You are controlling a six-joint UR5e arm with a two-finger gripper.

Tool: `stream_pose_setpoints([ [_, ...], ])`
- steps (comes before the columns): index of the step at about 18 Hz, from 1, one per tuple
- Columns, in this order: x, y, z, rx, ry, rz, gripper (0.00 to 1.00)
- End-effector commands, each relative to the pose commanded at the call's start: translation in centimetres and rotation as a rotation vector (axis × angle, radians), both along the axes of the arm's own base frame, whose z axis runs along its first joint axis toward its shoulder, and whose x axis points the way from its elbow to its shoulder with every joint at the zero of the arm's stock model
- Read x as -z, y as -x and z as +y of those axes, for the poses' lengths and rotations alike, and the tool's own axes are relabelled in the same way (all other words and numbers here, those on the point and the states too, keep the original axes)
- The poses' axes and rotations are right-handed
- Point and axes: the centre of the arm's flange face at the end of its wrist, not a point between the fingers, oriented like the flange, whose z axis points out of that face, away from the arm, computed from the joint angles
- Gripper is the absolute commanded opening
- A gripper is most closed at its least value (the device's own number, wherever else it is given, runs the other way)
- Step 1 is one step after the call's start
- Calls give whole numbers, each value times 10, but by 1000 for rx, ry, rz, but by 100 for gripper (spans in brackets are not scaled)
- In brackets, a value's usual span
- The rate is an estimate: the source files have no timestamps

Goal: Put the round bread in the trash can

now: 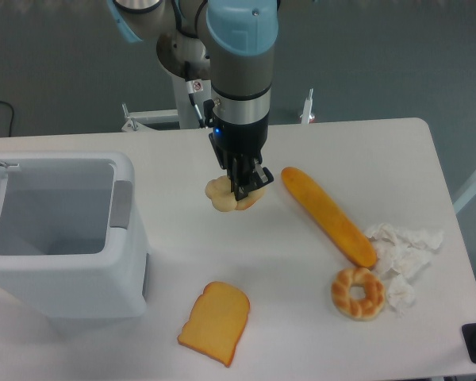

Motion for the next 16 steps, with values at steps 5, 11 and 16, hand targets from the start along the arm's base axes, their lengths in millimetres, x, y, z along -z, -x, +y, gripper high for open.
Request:
stream_pose_setpoints([
  [5,-2,0,-1,-2,4,-5,0],
  [11,-12,0,-5,-62,-3,-20,0],
  [16,-27,0,-1,-140,-79,-66,0],
])
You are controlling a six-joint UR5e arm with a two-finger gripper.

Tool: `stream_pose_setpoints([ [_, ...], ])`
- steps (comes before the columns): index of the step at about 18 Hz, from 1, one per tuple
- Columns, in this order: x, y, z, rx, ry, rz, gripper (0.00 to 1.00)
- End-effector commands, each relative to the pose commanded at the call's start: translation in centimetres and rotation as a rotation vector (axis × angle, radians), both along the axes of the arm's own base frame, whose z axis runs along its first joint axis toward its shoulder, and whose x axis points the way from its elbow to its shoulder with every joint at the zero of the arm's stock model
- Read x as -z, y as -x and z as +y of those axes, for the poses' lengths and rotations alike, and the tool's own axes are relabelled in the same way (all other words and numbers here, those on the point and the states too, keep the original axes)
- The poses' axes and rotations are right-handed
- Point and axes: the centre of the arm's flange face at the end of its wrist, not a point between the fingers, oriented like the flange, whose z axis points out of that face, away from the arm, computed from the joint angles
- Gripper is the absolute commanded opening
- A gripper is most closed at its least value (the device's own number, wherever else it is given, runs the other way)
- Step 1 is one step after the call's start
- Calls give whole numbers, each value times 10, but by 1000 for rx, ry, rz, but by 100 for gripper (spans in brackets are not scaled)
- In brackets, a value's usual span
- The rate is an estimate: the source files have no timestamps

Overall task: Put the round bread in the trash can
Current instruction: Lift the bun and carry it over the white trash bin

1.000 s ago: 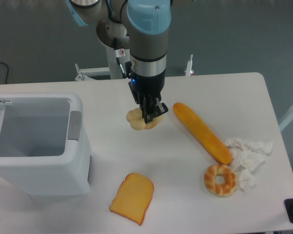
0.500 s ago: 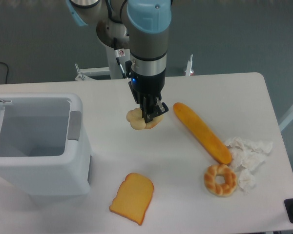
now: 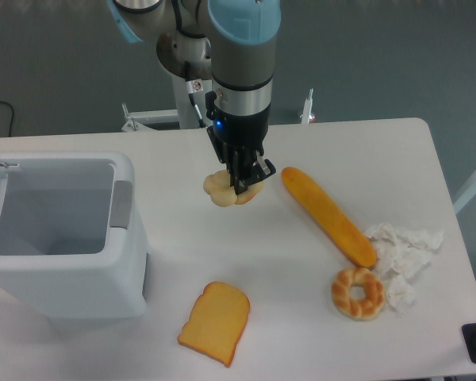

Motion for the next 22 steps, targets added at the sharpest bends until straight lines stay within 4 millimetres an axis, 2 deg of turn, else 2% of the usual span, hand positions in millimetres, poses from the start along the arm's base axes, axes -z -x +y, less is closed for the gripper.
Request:
stream_pose_setpoints([
  [4,-25,2,6,-152,-147,-116,0],
  [6,-30,0,10,-186,-214,-197,0],
  [12,-48,-3,17,-298,-275,-218,0],
  [14,-59,-7,22,-350,-347,-250,0],
  [18,-85,-20,17,-375,-425,-264,0],
  [22,-98,-45,24,-326,-482,-344,0],
])
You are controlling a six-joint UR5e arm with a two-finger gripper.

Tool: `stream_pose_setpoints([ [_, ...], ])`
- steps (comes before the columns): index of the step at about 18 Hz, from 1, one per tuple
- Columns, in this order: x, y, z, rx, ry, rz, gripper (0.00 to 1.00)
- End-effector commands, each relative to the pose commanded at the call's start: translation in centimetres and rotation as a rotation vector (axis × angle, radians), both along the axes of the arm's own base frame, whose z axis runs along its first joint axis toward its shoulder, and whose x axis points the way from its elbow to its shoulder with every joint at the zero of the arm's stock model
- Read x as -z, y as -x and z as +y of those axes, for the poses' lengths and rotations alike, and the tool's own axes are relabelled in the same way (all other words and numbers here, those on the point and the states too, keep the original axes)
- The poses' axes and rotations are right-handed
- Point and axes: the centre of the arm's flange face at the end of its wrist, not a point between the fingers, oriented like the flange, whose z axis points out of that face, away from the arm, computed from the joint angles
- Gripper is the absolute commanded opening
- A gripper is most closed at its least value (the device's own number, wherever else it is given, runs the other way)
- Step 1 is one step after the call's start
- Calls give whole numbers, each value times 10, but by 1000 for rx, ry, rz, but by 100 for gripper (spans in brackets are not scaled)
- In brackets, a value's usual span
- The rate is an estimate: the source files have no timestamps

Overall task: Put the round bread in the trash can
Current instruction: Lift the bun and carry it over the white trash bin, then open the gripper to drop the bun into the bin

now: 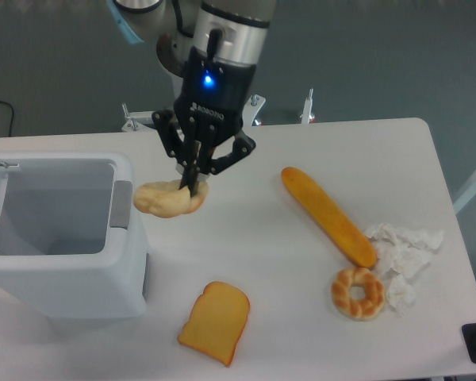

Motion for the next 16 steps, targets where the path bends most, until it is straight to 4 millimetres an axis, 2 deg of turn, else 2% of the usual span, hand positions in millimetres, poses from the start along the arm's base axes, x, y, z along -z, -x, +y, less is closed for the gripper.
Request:
stream_pose_setpoints([
  [3,-1,-22,12,40,-5,-7,0],
  [8,18,-59,39,123,21,-32,3],
  [12,37,-79,53,167,46,-55,4],
  [13,42,-83,56,178,52,-58,10],
  [16,45,-91,60,196,57,-58,14],
])
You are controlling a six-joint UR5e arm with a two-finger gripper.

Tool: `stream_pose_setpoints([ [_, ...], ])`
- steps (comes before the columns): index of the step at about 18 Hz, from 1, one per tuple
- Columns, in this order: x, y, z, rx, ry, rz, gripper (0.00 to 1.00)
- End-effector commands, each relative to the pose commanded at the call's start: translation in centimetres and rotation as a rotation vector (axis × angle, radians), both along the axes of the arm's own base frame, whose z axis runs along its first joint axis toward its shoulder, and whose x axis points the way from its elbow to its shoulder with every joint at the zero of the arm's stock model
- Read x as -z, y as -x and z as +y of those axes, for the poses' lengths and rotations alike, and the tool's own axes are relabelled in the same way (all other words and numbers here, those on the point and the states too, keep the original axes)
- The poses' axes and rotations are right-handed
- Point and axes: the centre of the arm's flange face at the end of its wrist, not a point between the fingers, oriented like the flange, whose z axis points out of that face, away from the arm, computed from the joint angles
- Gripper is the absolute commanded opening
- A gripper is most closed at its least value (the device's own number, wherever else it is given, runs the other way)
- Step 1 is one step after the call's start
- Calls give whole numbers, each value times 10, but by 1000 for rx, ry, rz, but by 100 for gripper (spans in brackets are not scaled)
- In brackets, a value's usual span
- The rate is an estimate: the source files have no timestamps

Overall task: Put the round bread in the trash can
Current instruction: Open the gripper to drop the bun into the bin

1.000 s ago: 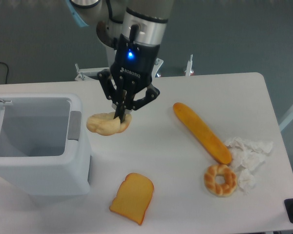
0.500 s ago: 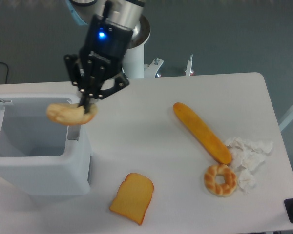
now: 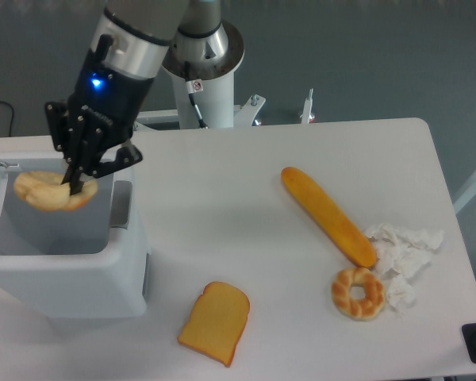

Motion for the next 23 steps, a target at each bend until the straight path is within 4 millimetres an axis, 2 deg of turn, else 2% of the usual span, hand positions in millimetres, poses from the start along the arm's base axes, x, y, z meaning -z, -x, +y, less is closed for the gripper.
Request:
stream_pose_setpoints([
  [1,-1,0,0,1,-3,3,17],
  [3,-2,0,1,9,-21,22,35],
  [5,-2,1,1,10,-30,29,49],
  [6,-1,1,1,14,-32,33,64],
  [7,-1,1,2,23,-43,46,74],
  [13,4,0,1,29,-38,48,75],
  [19,8,-15,5,54,-32,48,75],
  [23,10,-17,5,57,-29,48,75],
])
